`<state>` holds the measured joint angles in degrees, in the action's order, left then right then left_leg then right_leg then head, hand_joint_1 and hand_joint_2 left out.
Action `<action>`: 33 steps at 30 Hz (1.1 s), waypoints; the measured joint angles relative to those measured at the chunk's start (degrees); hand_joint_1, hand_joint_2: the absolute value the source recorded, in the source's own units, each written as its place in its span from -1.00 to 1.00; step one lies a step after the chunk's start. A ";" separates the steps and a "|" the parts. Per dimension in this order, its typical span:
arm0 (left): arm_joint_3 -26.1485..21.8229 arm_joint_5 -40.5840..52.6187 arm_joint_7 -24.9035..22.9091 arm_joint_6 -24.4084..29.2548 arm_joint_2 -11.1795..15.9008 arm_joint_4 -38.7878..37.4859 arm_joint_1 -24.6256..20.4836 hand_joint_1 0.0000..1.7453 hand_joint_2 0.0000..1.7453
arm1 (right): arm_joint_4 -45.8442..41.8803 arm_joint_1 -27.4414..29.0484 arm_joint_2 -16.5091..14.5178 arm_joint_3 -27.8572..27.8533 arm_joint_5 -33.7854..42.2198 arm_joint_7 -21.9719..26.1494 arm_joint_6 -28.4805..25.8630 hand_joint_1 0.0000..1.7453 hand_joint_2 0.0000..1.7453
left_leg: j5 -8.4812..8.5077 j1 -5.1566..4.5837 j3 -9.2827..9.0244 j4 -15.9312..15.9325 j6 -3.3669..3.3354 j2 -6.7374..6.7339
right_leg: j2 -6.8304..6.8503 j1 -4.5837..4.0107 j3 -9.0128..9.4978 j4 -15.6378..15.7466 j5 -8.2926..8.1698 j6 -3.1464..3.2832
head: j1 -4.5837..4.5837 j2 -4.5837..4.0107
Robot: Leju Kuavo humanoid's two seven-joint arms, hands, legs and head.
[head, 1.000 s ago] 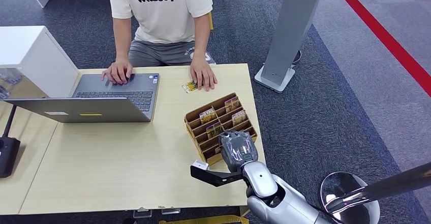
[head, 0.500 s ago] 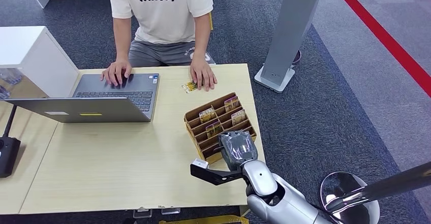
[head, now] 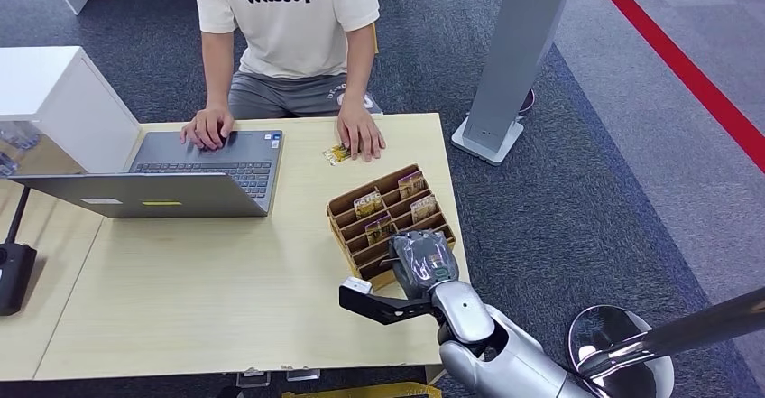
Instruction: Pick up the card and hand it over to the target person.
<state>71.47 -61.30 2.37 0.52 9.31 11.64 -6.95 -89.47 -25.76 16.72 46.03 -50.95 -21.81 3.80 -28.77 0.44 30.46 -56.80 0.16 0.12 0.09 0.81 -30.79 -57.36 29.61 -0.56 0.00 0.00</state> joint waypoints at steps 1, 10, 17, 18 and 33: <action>-0.11 -0.11 -0.06 0.06 -0.01 -0.02 0.01 -1.00 1.00 | -2.32 -0.17 0.72 -0.42 0.93 -0.12 0.48 0.56 1.00 | 0.00 -0.01 0.02 -0.02 0.00 0.02 | 0.02 0.01 -0.01 -0.02 0.01 -0.01 | 0.00 0.00; -0.45 -0.45 -0.54 1.08 -0.37 -0.21 0.06 -1.00 1.00 | -18.60 -0.28 2.21 -2.07 5.38 2.59 -4.07 0.56 1.00 | 0.00 0.00 0.01 -0.03 0.02 0.03 | 0.02 0.00 -0.01 -0.01 0.01 0.01 | 0.00 0.00; -0.13 -0.01 -0.38 1.10 -0.72 -0.25 0.04 -1.00 1.00 | -14.55 0.82 -3.21 -2.28 0.96 9.04 -13.38 0.56 1.00 | 0.03 0.03 -0.16 0.10 0.02 -0.01 | -0.02 -0.03 0.14 0.12 -0.04 0.02 | 0.00 0.00; -0.06 0.09 -0.30 1.09 -0.80 -0.26 0.04 -1.00 1.00 | -13.07 0.74 -3.96 -2.17 0.59 10.06 -14.83 0.56 1.00 | 0.04 0.03 -0.18 0.12 0.02 -0.02 | -0.03 -0.03 0.15 0.13 -0.05 0.02 | 0.00 0.00; 0.47 0.73 -0.60 1.05 -1.42 -0.27 0.02 -1.00 1.00 | 9.15 -1.53 -10.62 0.76 -11.50 13.30 -30.24 0.56 1.00 | 0.09 0.05 -0.34 0.29 0.04 -0.18 | -0.18 -0.06 0.30 0.28 -0.15 0.04 | 0.00 0.00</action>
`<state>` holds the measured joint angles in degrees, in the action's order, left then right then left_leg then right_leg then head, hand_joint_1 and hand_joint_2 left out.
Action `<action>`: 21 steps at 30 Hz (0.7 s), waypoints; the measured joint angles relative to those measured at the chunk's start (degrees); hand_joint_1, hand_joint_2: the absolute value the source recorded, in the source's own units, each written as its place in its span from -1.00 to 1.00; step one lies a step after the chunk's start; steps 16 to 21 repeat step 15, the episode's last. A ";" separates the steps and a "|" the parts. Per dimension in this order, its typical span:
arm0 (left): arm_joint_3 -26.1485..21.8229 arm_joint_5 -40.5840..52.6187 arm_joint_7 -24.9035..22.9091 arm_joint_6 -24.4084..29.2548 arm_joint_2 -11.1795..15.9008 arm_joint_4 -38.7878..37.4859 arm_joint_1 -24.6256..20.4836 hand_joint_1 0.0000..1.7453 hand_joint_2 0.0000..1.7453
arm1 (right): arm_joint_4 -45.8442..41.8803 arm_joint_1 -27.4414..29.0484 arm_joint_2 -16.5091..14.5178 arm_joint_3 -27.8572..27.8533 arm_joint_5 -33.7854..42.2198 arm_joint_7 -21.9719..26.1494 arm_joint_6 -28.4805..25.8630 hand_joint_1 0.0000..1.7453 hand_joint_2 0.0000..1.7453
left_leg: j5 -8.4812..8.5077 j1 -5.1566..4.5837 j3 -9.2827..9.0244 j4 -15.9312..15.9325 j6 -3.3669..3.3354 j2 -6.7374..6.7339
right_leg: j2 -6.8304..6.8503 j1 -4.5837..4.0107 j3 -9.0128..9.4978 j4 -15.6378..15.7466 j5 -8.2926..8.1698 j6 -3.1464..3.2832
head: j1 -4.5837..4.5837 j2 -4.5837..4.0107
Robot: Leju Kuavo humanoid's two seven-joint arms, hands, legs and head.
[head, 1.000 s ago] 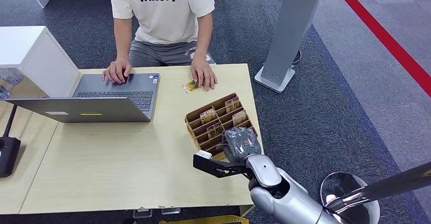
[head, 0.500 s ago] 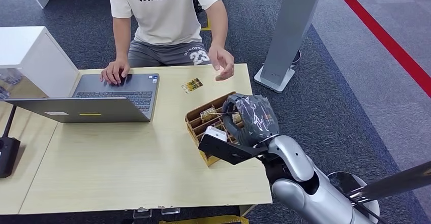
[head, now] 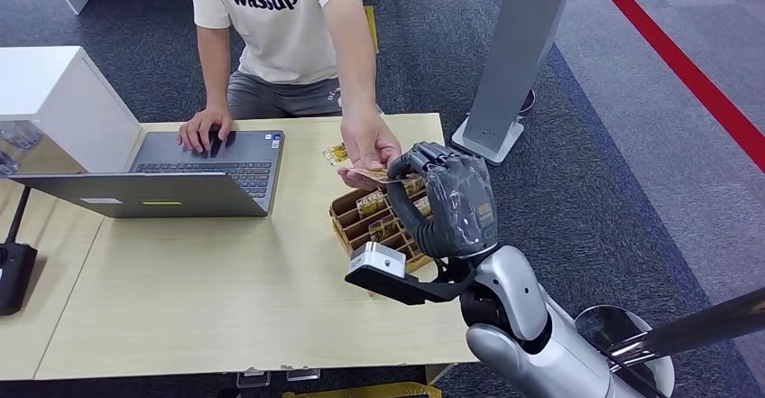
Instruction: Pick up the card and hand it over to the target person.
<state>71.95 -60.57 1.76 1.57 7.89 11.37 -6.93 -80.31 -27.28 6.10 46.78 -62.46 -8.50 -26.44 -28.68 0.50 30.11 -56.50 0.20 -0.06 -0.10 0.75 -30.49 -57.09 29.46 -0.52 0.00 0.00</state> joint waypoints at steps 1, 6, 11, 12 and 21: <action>-0.08 -0.10 0.02 -0.21 0.02 0.02 0.02 -1.00 1.00 | 1.31 -0.23 -0.26 0.06 -0.15 0.08 -0.50 0.56 1.00 | -0.02 -0.01 0.01 -0.04 0.00 0.01 | 0.00 0.01 0.00 -0.04 0.02 -0.01 | 0.00 0.00; 0.80 0.76 -0.31 -1.09 0.29 0.06 -0.07 -1.00 1.00 | 4.66 -0.41 -0.79 0.10 -0.11 0.32 -1.53 -0.22 1.00 | 0.00 0.00 0.05 -0.05 -0.01 0.02 | 0.01 0.00 -0.03 -0.04 0.00 -0.02 | 0.00 0.00; -0.02 -0.09 -0.86 -1.27 0.56 0.08 -0.03 -1.00 1.00 | 5.13 0.40 -0.41 -0.13 1.21 0.44 -1.90 -1.00 1.00 | 0.00 0.01 0.06 -0.03 -0.02 0.07 | 0.08 -0.01 0.00 -0.01 0.02 -0.01 | 0.00 0.00; -0.31 -0.36 -0.70 -1.17 0.62 0.07 0.00 -1.00 0.50 | 4.99 0.70 -0.33 -0.37 2.34 0.75 -1.97 -1.00 1.00 | 0.00 0.01 0.07 -0.03 -0.01 0.07 | 0.09 -0.01 -0.01 -0.01 0.02 -0.01 | 0.00 0.00; -1.26 -1.29 -0.53 -0.72 0.71 0.04 0.11 -1.00 -1.00 | 4.20 2.08 -0.33 -1.97 10.80 3.58 -1.88 -1.00 1.00 | -0.02 0.00 0.11 -0.10 -0.01 0.14 | 0.15 0.00 -0.04 -0.08 0.07 -0.02 | 0.00 0.00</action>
